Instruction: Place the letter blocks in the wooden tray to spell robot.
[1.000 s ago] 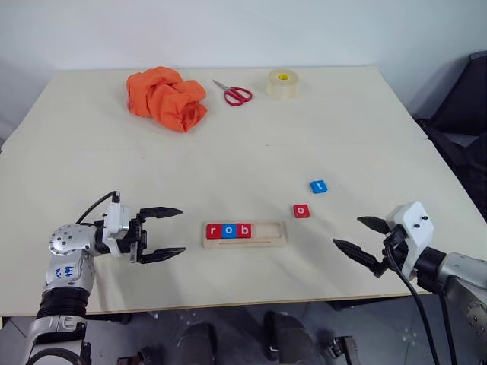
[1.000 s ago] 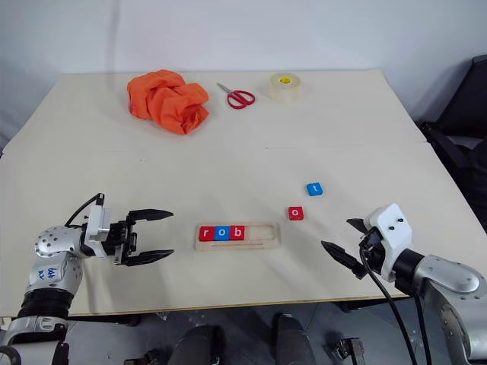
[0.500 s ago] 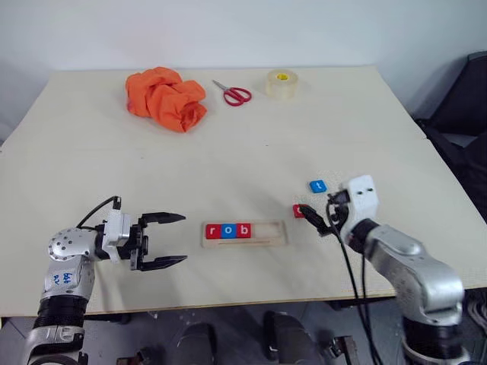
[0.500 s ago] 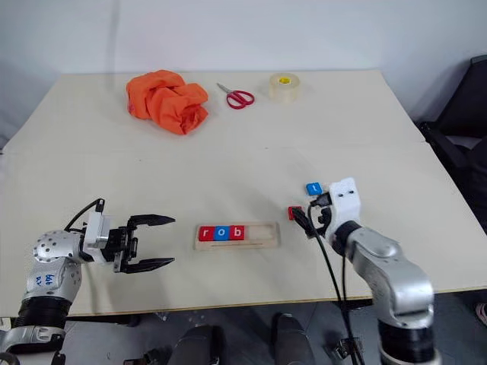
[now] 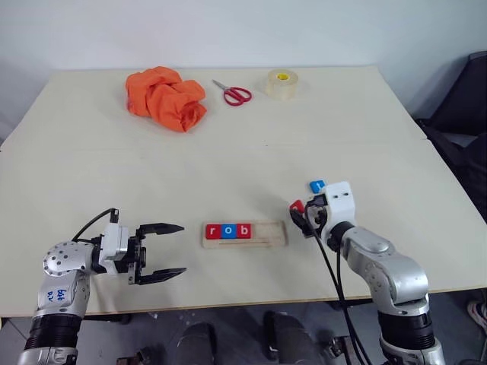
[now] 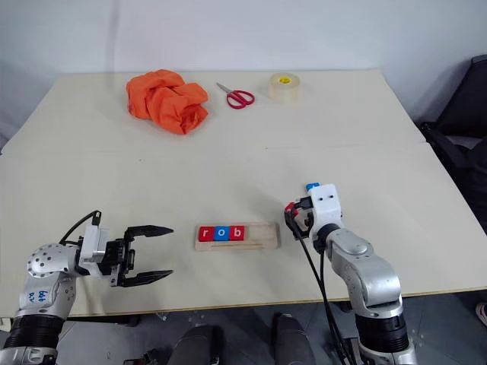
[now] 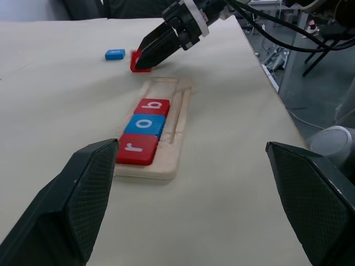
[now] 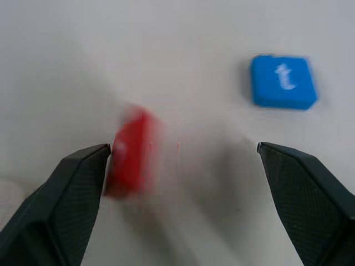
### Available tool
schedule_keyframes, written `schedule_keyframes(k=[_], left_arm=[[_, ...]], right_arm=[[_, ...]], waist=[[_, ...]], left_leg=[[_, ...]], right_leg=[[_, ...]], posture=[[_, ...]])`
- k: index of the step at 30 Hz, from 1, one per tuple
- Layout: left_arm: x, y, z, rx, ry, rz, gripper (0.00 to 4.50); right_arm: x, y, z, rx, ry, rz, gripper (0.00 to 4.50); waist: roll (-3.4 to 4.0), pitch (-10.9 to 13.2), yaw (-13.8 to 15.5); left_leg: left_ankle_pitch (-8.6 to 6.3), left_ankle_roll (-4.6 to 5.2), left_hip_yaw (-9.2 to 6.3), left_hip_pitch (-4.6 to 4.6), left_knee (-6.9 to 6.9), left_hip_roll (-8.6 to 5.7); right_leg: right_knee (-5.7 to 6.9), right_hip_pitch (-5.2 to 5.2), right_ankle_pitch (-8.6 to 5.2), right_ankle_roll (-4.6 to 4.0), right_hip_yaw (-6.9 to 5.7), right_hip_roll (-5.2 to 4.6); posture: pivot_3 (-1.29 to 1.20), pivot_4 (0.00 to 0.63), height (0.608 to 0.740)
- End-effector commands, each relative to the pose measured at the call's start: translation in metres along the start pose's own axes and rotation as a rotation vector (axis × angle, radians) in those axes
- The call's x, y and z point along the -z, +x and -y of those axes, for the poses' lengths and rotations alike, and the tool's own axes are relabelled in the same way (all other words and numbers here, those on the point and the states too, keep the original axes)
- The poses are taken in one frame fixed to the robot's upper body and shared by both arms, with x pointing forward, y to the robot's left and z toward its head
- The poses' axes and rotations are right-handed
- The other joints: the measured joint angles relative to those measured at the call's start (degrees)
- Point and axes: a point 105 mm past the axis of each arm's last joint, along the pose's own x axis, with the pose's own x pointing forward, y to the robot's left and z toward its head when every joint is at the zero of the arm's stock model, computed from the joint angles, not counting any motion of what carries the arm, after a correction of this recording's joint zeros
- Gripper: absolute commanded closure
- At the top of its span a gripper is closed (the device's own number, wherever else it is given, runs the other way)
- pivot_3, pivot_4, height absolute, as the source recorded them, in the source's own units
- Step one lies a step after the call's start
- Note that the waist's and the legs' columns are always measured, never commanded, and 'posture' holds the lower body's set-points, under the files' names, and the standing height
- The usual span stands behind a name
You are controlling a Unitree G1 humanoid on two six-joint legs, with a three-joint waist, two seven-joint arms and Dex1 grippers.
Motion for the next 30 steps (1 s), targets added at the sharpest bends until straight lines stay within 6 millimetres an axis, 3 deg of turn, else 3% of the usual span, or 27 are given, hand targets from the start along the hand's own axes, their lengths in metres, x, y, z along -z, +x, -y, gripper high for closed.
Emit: schedule_keyframes(k=[1, 10, 30], left_arm=[[-0.01, 0.0, -0.001, -0.014, 0.038, 0.028, 0.0], [-0.009, 0.003, -0.003, -0.023, 0.038, 0.036, 0.0], [-0.008, 0.005, -0.013, -0.03, 0.052, 0.037, 0.0]], right_arm=[[-0.005, -0.002, -0.005, -0.014, -0.03, 0.022, 0.06], [-0.009, -0.005, 0.015, 0.048, -0.007, 0.034, 0.06], [-0.025, -0.019, 0.033, 0.038, -0.062, 0.063, 0.06]], waist=[[-0.02, -0.01, 0.0], [-0.02, -0.01, 0.03], [-0.02, -0.01, 0.06]], left_leg=[[0.0, 0.0, 0.0, 0.0, 0.01, 0.0], [0.0, 0.0, 0.0, -0.01, 0.0, 0.0], [0.0, 0.0, 0.01, -0.02, -0.01, -0.01]], right_leg=[[0.0, 0.0, 0.0, 0.0, 0.0, 0.0], [-0.01, 0.0, 0.0, 0.0, 0.0, 0.0], [-0.04, -0.01, 0.0, 0.0, 0.0, 0.0]], posture=[[0.0, 0.15, 0.74], [0.0, 0.15, 0.74], [0.0, 0.15, 0.74]])
